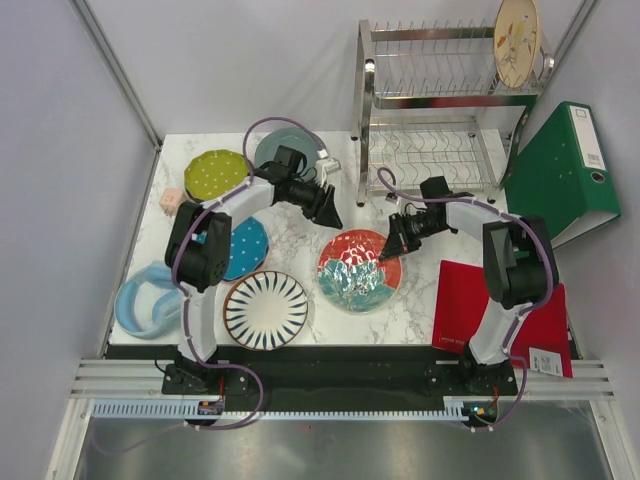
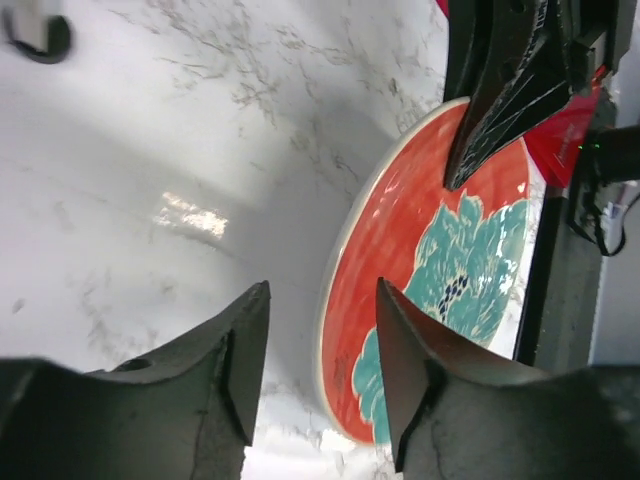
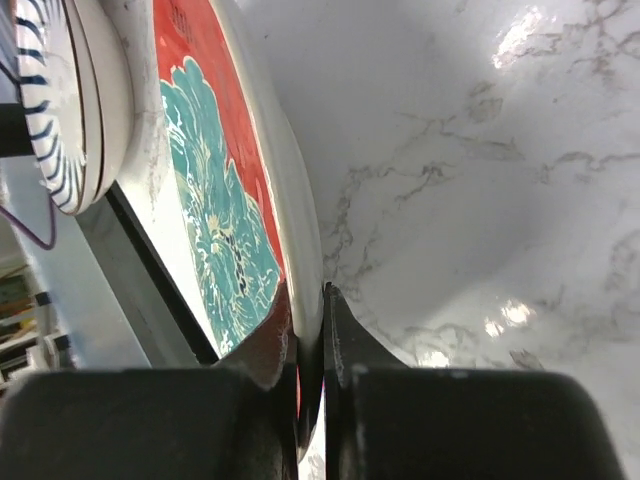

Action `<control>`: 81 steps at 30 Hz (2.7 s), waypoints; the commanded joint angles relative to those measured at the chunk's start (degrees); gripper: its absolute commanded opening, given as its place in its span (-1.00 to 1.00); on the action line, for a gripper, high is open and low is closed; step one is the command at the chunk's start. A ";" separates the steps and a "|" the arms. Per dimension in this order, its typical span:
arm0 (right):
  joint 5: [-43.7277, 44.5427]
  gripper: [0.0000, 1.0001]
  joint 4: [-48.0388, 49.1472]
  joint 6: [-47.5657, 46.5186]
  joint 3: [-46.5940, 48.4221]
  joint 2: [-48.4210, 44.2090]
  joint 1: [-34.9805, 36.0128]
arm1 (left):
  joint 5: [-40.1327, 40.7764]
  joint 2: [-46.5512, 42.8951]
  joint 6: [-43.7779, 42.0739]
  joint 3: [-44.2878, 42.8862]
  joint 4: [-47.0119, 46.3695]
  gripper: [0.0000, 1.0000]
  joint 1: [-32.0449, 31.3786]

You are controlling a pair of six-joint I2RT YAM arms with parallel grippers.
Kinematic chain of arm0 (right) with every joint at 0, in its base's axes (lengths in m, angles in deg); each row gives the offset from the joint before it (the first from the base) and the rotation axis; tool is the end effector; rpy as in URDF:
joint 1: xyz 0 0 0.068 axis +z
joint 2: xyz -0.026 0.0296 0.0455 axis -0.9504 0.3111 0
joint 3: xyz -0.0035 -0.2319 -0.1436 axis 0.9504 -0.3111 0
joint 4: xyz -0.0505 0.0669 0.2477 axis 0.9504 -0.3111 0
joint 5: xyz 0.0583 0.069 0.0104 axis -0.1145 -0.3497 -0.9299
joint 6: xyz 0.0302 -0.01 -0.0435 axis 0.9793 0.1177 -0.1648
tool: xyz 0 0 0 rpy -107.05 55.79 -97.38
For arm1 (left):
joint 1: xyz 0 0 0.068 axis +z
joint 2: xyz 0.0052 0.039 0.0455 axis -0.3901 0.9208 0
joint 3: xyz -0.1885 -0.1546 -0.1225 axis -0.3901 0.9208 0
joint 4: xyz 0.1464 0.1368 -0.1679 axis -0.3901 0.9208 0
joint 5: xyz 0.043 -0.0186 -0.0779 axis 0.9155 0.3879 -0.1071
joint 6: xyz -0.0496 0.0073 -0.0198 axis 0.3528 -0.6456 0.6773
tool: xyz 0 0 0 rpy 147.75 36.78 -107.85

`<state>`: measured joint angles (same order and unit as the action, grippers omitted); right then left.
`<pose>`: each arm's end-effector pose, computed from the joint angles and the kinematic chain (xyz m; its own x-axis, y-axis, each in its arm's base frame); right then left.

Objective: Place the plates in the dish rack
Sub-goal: Pick up the plate at the center of the board, then insert the plate into the dish rack.

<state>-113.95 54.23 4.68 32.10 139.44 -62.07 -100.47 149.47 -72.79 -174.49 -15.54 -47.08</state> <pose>0.3329 0.0854 0.1539 -0.8915 -0.2534 -0.3755 -0.4517 0.5589 0.6954 0.4032 -0.2119 0.1867 -0.6281 0.3940 -0.6710 0.7778 0.2949 -0.5550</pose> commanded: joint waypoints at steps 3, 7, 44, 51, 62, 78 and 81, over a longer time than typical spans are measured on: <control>-0.33 -1.00 -8.90 -3.62 8.23 -10.58 -0.22 | 9.80 -17.21 3.16 3.69 -6.91 0.25 4.25; 0.73 -1.00 -12.24 -3.00 17.08 -16.90 -0.13 | 20.34 -24.42 3.61 6.60 -9.71 0.40 5.66; 63.30 -1.00 32.14 6.69 77.05 -6.29 -17.28 | 26.34 -22.06 16.00 13.63 -22.73 0.44 3.90; 66.21 -1.00 30.03 2.28 77.15 -5.14 -16.57 | 25.99 -20.92 16.79 14.07 -23.61 0.44 3.90; 70.52 -1.00 38.72 -6.77 75.82 -6.63 -13.23 | 24.76 -18.81 18.28 14.25 -24.84 0.44 3.90; 72.80 -1.00 27.66 -9.68 68.71 -6.90 -7.96 | 26.07 -18.02 21.79 14.95 -27.56 0.44 4.08; 74.11 -1.00 26.08 -9.95 70.46 -5.41 -7.96 | 26.16 -17.85 22.50 14.60 -27.56 0.44 3.99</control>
<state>-42.15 70.17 -5.47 98.24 135.81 -70.16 -74.56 131.18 -53.45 -159.62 -40.19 -43.08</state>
